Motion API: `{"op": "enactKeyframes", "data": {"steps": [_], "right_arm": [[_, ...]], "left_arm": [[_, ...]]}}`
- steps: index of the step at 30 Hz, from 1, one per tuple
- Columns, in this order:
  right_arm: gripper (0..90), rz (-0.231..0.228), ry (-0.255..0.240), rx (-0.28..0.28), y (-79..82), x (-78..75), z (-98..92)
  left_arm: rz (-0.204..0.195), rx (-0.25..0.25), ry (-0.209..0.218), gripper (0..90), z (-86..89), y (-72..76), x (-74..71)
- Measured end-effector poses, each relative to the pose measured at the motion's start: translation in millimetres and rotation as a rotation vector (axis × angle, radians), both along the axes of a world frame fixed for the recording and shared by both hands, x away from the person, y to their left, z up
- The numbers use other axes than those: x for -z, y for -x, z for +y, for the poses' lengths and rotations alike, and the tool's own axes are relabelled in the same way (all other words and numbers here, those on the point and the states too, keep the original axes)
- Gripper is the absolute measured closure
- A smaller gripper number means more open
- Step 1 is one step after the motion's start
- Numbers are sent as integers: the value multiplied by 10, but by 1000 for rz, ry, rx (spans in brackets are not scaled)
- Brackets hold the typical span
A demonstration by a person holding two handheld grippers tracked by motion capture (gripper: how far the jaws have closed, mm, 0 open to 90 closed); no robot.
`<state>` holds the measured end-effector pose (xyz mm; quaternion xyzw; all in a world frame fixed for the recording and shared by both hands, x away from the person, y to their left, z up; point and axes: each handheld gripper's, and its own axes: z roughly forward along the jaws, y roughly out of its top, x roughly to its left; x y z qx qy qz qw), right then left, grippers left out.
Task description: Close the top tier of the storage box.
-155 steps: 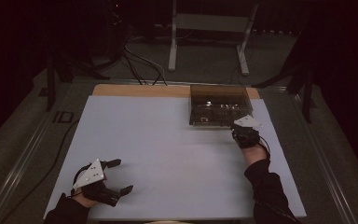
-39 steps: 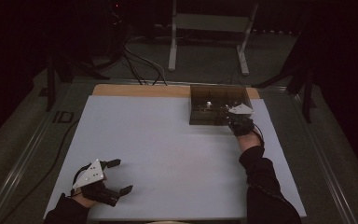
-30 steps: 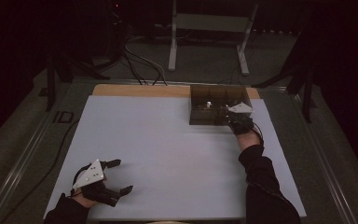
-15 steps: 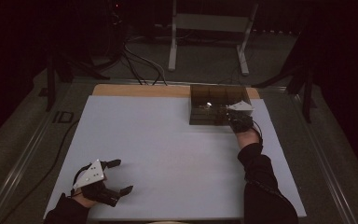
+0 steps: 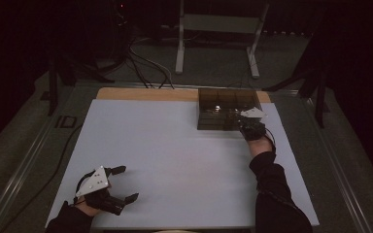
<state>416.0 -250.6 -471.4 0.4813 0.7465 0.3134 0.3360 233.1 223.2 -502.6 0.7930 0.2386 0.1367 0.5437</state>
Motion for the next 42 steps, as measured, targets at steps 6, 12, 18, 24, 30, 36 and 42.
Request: {"op": "enactKeyframes", "data": {"steps": [6, 12, 18, 24, 30, 36, 42], "right_arm": [[860, -6, -11, 7, 44, -33, 15], [686, -15, 0, 35, 85, -38, 77], [505, 31, -7, 21, 81, -47, 127], [208, 77, -16, 26, 71, -38, 185], [113, 104, -61, -2, 77, -30, 202], [14, 147, -84, -63, 73, -33, 249], [0, 155, -67, -133, 75, -64, 353]], "left_arm": [[-1, 0, 0, 10, -1, 2, -2], [1, 2, 2, 10, 0, -1, -2], [1, 2, 2, 10, 0, -1, -2], [2, 2, 3, 10, -3, -3, -1], [1, 0, 0, 10, -6, -9, -3], [5, -4, 2, 10, -12, -18, -6], [11, -10, 6, 10, -12, -45, -2]]}}
